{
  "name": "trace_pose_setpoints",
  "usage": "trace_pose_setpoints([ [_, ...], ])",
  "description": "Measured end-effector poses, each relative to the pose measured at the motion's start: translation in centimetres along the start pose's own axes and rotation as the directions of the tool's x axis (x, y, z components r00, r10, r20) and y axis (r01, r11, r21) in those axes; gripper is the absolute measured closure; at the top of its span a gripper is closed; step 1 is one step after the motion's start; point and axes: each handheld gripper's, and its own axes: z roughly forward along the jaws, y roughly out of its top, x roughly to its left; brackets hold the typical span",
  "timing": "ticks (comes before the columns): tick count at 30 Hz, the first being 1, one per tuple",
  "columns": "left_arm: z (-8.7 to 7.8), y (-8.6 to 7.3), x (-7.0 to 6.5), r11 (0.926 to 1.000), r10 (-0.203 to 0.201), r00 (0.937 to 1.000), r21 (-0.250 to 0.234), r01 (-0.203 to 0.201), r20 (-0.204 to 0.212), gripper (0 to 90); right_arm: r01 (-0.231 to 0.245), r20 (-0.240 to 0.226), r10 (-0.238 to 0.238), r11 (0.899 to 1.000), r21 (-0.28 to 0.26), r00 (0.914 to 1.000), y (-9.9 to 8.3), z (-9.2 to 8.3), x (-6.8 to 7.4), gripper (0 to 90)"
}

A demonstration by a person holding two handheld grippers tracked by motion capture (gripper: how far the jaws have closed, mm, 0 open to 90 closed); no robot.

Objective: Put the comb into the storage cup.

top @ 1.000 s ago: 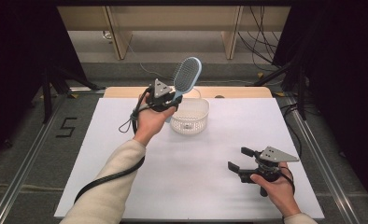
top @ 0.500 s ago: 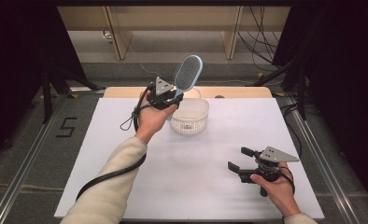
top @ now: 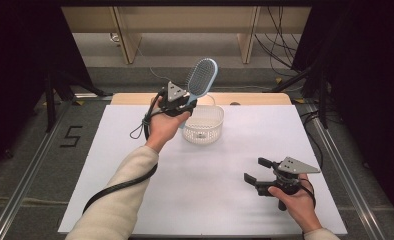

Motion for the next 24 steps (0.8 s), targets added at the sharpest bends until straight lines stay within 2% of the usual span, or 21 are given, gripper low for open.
trace_pose_setpoints([
  [24, 0.77, 0.20, -0.01, 1.0000, 0.002, 1.0000, 0.002, -0.002, 0.005, 69.8, -0.003, 0.000, 0.003, 1.000, 0.000, 1.0000, 0.00, -0.02, -0.03, 15.9],
])
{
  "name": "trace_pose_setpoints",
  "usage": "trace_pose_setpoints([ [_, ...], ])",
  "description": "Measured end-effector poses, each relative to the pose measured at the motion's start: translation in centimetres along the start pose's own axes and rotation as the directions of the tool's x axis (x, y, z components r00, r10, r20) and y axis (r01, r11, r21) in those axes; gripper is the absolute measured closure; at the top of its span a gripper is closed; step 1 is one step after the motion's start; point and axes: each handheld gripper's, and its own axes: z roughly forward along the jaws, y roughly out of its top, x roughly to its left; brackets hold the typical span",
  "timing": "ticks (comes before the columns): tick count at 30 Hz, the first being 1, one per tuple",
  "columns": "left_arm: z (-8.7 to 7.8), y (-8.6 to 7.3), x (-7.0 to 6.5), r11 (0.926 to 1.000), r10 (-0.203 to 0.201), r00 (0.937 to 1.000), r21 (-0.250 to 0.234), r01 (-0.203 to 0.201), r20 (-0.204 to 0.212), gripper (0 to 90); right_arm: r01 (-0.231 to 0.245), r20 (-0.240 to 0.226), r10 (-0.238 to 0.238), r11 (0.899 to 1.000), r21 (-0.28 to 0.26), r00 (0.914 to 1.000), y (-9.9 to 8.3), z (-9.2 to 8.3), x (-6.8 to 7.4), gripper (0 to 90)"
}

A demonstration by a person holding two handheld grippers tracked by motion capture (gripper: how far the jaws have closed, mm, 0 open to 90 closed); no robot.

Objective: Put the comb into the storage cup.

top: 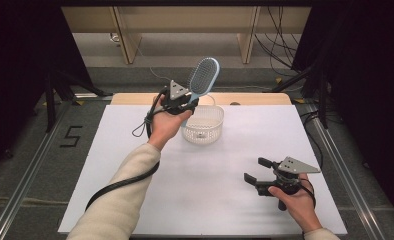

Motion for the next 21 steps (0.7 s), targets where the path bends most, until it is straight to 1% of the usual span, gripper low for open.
trace_pose_setpoints([
  [11, 0.17, 0.18, 0.20, 1.0000, -0.004, 1.0000, -0.002, 0.004, -0.002, 69.8, 0.000, 0.000, 0.000, 1.000, 0.000, 1.0000, -0.01, 0.01, 0.00, 15.9],
  [21, 0.52, 0.30, 0.06, 1.0000, -0.001, 1.0000, -0.004, 0.001, 0.000, 69.8, 0.000, -0.001, 0.000, 1.000, 0.001, 1.0000, -0.01, 0.02, 0.00, 15.9],
])
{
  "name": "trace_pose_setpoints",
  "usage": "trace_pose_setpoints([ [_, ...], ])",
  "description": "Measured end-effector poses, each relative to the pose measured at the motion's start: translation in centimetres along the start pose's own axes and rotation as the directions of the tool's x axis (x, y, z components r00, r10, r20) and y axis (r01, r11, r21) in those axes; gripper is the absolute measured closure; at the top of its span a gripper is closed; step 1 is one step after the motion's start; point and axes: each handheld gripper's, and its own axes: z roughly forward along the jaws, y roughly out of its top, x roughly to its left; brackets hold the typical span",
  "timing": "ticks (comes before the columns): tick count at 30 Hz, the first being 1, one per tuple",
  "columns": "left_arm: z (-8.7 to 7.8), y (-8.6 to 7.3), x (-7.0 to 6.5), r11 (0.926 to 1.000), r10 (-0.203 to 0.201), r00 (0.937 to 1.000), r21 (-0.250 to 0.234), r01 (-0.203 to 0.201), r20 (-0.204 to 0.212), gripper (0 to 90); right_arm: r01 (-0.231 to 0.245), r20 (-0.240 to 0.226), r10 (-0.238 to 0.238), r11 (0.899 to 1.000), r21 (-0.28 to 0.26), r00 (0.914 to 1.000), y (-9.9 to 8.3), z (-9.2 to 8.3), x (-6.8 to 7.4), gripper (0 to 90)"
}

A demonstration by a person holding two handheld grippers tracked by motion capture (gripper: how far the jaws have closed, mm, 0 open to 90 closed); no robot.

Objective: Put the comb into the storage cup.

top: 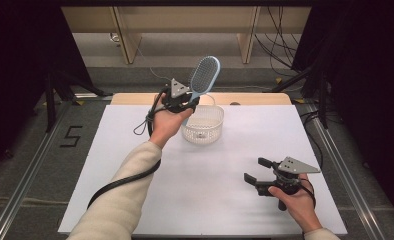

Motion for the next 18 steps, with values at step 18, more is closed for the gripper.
trace_pose_setpoints([
  [18, 0.77, 0.08, -0.13, 1.0000, 0.004, 1.0000, 0.002, -0.004, 0.003, 69.8, 0.001, -0.001, -0.001, 1.000, 0.001, 1.0000, 0.00, 0.01, -0.01, 15.9],
])
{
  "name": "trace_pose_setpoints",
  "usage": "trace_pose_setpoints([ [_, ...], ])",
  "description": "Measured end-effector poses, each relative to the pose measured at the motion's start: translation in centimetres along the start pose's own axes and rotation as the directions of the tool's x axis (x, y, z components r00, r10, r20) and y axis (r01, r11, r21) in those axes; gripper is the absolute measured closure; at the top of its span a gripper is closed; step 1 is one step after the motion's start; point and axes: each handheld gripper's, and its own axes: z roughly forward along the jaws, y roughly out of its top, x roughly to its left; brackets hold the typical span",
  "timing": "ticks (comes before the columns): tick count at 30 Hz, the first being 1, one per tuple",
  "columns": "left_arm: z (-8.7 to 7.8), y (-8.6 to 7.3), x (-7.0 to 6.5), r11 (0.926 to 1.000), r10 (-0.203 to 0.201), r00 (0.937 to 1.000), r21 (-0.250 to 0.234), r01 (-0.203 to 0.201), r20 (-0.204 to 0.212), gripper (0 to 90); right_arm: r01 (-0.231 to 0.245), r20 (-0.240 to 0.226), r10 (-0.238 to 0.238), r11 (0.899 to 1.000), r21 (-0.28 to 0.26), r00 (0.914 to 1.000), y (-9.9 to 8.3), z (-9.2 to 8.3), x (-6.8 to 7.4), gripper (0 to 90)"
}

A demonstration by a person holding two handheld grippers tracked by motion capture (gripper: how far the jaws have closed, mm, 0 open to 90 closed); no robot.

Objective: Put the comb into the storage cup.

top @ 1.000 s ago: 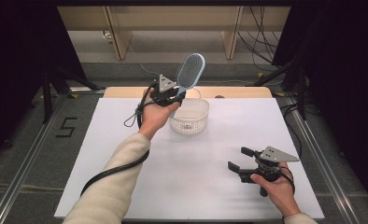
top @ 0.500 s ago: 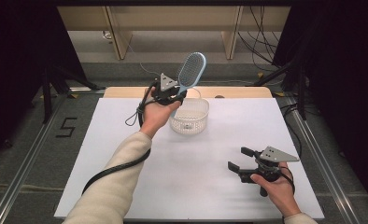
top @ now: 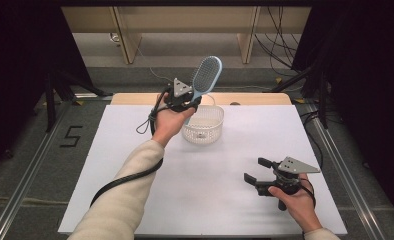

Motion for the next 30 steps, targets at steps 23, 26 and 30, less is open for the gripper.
trace_pose_setpoints([
  [23, 1.1, 0.3, -0.2, 1.0000, 0.009, 1.0000, -0.002, -0.009, 0.000, 69.7, 0.003, -0.003, -0.003, 1.000, -0.002, 1.0000, 0.0, 0.0, 0.0, 15.9],
  [26, 1.2, 0.4, -0.3, 0.9999, 0.013, 0.9999, -0.003, -0.013, 0.002, 69.8, 0.003, -0.003, -0.003, 1.000, 0.000, 1.0000, 0.0, 0.0, 0.0, 15.9],
  [30, 1.4, 0.3, -0.3, 0.9999, 0.015, 0.9999, -0.005, -0.015, 0.001, 69.8, 0.007, -0.005, -0.007, 1.000, -0.004, 1.0000, 0.0, 0.1, 0.0, 15.9],
])
